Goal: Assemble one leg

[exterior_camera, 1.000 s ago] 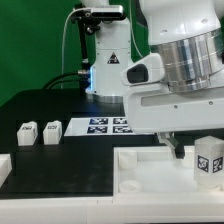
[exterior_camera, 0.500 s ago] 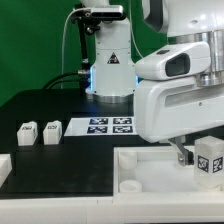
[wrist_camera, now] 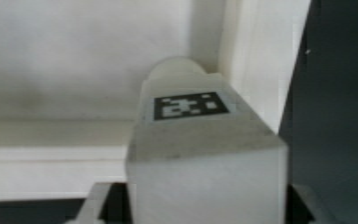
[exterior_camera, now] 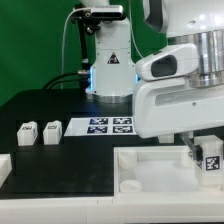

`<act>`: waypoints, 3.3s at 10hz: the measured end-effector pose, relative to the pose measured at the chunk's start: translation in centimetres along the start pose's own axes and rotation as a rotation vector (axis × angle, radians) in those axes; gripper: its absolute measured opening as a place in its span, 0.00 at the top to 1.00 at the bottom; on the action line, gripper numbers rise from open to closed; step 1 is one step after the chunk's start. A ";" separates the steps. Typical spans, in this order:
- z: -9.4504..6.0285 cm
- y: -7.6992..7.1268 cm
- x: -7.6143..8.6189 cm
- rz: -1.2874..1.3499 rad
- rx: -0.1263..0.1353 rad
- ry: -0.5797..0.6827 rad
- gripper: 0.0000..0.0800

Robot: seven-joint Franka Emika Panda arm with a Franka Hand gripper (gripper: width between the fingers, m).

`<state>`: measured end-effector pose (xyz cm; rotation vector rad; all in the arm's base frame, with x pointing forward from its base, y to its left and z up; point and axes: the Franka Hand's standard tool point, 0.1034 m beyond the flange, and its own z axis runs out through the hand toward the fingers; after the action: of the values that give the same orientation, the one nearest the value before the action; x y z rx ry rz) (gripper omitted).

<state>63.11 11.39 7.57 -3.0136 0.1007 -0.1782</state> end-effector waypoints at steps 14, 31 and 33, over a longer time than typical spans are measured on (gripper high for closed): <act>0.3 1.1 -0.8 1.398 0.045 -0.067 0.63; 0.9 0.0 -0.9 0.685 -0.016 -0.082 0.64; 1.0 -0.7 -1.0 1.097 -0.044 -0.072 0.64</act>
Offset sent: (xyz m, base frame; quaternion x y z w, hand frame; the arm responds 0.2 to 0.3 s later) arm 0.0050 0.0123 -0.0032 0.0131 0.0149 0.3402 0.9401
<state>62.23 12.24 6.60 -2.5234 1.6518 0.0488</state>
